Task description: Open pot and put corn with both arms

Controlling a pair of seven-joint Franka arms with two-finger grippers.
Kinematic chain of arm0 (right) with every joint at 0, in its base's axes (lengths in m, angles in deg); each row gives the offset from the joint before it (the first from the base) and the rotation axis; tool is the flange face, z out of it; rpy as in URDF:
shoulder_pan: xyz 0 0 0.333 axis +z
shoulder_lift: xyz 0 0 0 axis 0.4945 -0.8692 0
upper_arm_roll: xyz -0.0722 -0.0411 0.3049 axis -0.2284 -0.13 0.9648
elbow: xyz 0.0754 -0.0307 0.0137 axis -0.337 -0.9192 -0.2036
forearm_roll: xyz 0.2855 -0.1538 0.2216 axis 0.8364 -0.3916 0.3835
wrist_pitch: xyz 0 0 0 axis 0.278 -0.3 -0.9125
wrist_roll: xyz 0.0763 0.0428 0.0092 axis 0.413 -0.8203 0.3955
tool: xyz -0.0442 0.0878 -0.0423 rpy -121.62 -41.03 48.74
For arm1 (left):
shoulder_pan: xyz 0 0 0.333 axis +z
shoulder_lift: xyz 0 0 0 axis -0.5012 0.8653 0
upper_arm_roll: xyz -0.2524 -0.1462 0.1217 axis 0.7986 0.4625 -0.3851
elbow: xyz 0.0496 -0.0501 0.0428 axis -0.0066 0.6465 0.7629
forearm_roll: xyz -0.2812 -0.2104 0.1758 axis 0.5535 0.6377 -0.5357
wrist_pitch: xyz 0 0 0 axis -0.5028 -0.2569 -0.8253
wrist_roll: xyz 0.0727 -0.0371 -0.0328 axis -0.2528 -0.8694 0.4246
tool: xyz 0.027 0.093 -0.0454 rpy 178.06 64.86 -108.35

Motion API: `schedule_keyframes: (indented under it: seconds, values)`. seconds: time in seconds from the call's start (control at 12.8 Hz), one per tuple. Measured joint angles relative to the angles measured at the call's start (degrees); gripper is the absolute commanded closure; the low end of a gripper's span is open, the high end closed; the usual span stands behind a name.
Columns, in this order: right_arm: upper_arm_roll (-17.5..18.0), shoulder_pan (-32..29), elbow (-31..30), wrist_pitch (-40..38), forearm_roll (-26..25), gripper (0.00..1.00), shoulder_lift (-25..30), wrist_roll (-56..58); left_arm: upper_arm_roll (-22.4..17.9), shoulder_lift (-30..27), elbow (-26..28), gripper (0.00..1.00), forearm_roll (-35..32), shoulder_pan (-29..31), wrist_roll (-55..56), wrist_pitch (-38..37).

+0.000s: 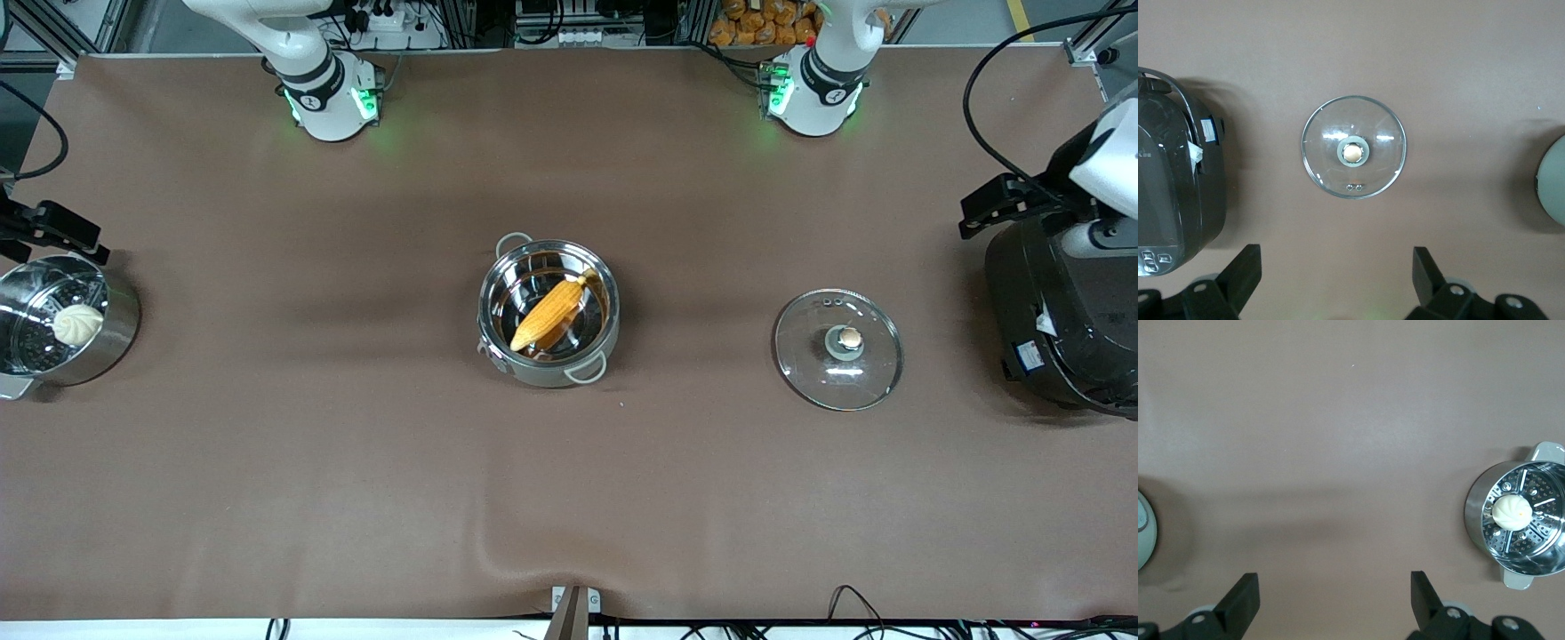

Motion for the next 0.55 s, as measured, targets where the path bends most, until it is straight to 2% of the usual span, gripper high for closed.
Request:
schedule_keyframes:
  seconds: [0.55]
  values:
    - [0.0, 0.3, -0.3, -0.2, 0.0, 0.00, 0.0, -0.3, 0.0, 0.1, -0.1, 0.00, -0.1, 0.1, 0.0, -0.8]
